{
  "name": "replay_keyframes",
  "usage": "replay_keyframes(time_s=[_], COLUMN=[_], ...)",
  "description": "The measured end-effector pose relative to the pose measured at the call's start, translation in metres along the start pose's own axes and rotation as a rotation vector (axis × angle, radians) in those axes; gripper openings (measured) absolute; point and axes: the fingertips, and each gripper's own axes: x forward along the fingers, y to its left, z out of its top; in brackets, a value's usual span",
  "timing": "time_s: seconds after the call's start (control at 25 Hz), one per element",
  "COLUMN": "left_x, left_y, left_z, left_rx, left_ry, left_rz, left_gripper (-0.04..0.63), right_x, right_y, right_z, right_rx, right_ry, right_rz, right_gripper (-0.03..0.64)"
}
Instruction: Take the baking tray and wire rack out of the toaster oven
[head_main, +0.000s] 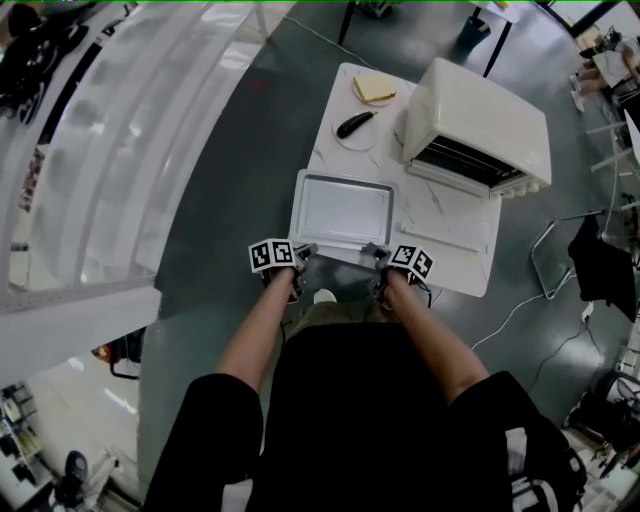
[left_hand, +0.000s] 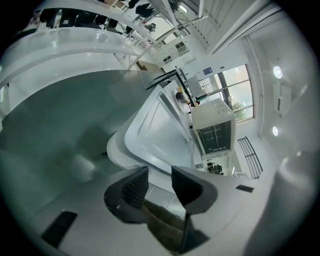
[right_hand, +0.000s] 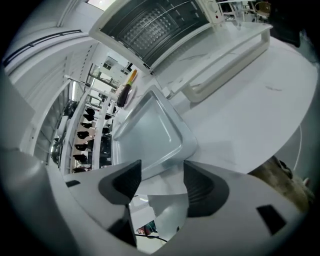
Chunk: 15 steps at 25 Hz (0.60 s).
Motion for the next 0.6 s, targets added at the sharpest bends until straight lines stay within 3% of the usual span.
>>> replay_keyframes(time_s=[0.16, 0.4, 0.52, 0.6], left_x=[-0.010, -0.037, -0.054, -0.063], left_y=[-0.013, -0.062, -0.111, -0.146], left_z=[-0.006, -0.011, -0.016, -0.018], left_rx=[0.006, 0.032, 0.068, 0.061], left_ry=[-0.032, -0.160, -0.220, -0.283], left_rz=[-0.032, -0.150, -0.268, -0.361], left_gripper=[0.153, 0.153, 0.136, 0.084], right_x=[-0.019, -0.072, -0.107, -0.134], right_y=[-0.004, 0.007, 0.017, 0.025], right_z=[0.007, 0.017, 0.033, 0.048], right_rx=[-0.074, -0.166, -0.142, -0.123], right_ry=[-0.026, -0.108, -0.183, -0.255], right_rz=[0.027, 0.117, 0.173, 0.220], right_gripper=[0.262, 0.257, 0.209, 0.152])
